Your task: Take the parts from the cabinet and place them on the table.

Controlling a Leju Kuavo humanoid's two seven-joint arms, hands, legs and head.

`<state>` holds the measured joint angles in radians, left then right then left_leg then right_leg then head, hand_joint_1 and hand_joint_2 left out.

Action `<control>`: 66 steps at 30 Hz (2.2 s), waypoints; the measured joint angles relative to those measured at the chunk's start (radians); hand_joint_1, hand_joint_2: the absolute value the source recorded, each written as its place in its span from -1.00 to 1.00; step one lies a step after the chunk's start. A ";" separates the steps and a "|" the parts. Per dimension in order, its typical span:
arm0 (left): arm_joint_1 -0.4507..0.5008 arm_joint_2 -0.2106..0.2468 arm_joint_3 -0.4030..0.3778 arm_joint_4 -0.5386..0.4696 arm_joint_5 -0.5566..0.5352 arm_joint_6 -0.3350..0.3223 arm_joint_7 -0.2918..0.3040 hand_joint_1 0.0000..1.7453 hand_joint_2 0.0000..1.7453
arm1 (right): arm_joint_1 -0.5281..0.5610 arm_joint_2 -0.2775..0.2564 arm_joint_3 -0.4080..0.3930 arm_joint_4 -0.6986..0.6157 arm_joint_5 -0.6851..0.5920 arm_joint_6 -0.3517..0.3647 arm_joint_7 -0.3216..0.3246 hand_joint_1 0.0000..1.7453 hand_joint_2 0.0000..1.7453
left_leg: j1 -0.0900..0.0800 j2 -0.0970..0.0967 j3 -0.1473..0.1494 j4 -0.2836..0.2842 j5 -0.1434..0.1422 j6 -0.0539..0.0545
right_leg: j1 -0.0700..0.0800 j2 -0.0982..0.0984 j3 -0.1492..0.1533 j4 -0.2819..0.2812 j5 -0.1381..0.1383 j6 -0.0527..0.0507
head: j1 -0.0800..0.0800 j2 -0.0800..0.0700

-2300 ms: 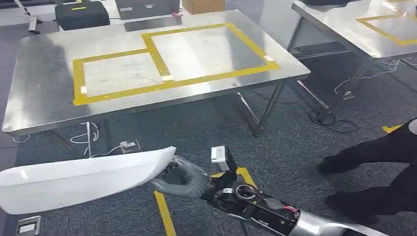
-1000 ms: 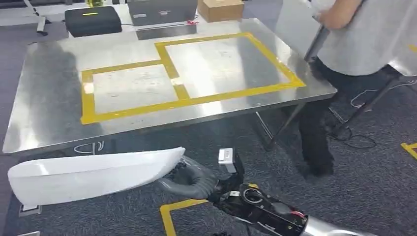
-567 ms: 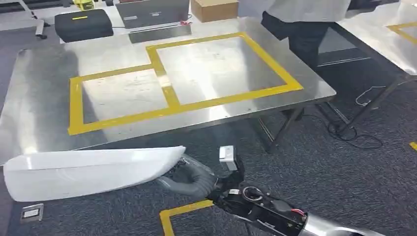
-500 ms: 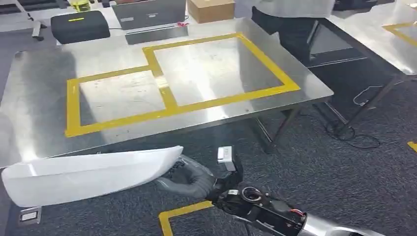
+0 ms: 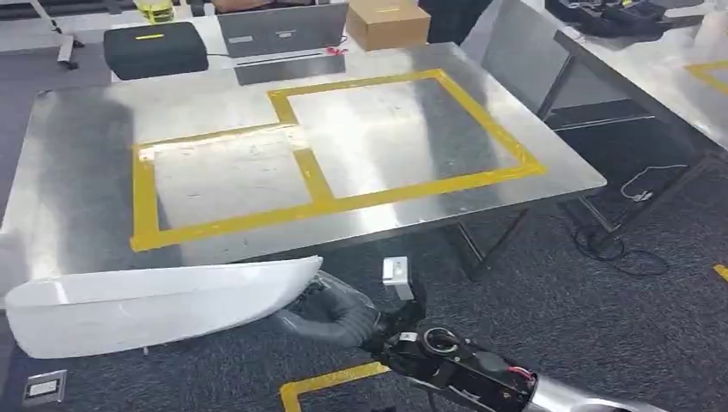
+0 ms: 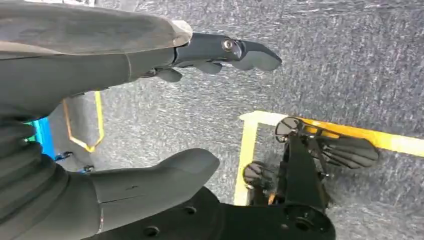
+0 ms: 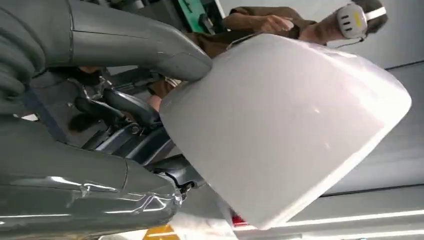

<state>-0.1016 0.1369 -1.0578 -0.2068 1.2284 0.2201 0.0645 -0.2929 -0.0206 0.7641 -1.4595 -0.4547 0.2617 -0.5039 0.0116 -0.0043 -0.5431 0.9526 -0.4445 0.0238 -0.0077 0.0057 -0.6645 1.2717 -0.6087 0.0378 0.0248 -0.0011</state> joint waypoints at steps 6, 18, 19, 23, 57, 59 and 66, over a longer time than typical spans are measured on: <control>-0.003 -0.003 0.000 0.000 0.005 -0.006 -0.002 -1.00 1.00 | -0.002 0.000 0.000 0.001 0.005 0.001 0.000 1.00 1.00 | -0.002 -0.003 0.040 -0.005 -0.036 -0.023 | 0.013 -0.002 0.094 -0.301 0.165 -0.033 | 0.017 0.000; -0.001 0.001 0.000 0.000 0.003 -0.007 -0.007 -1.00 1.00 | -0.003 0.000 0.000 -0.002 0.010 0.002 0.000 1.00 1.00 | 0.005 0.000 -0.093 0.094 0.027 -0.052 | 0.004 0.004 0.189 -0.332 0.129 -0.057 | -0.030 0.000; -0.001 0.002 0.000 0.000 0.002 -0.008 -0.009 -1.00 1.00 | -0.003 0.000 0.000 -0.002 0.010 0.001 0.000 1.00 1.00 | 0.005 0.004 -0.071 0.014 0.069 -0.050 | 0.004 0.002 0.194 -0.332 0.119 -0.051 | -0.033 0.000; -0.003 0.001 0.000 0.000 0.000 -0.009 -0.010 -1.00 1.00 | -0.004 0.000 -0.001 -0.002 0.013 0.000 0.001 1.00 1.00 | -0.001 0.003 -0.059 0.007 0.030 -0.023 | 0.011 0.003 0.207 -0.321 0.105 -0.029 | -0.027 0.000; -0.008 -0.002 0.000 0.000 -0.010 -0.005 -0.019 -1.00 1.00 | -0.208 0.089 0.042 0.185 0.055 -0.031 0.032 1.00 1.00 | -0.008 -0.003 0.055 -0.021 -0.043 -0.032 | 0.010 0.003 0.088 -0.297 0.190 -0.038 | -0.018 0.000; -0.008 -0.002 0.000 0.000 -0.010 -0.004 -0.019 -1.00 1.00 | -0.220 0.100 0.045 0.209 0.061 -0.032 0.031 1.00 1.00 | -0.009 -0.003 0.055 -0.021 -0.043 -0.031 | 0.009 0.002 0.088 -0.297 0.190 -0.038 | -0.018 0.000; -0.008 -0.002 0.000 0.000 -0.009 0.000 -0.019 -1.00 1.00 | -0.284 0.137 0.059 0.305 0.101 -0.108 0.024 1.00 1.00 | -0.012 -0.003 0.057 -0.020 -0.042 -0.031 | 0.007 0.002 0.088 -0.298 0.191 -0.038 | -0.018 0.000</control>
<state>-0.1097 0.1354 -1.0582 -0.2064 1.2192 0.2201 0.0450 -0.5772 0.1160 0.8232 -1.1543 -0.3540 0.1537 -0.4795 -0.0004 -0.0073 -0.4866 0.9322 -0.4869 -0.0075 -0.0006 0.0081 -0.5760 0.9735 -0.4182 -0.0003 0.0072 -0.0011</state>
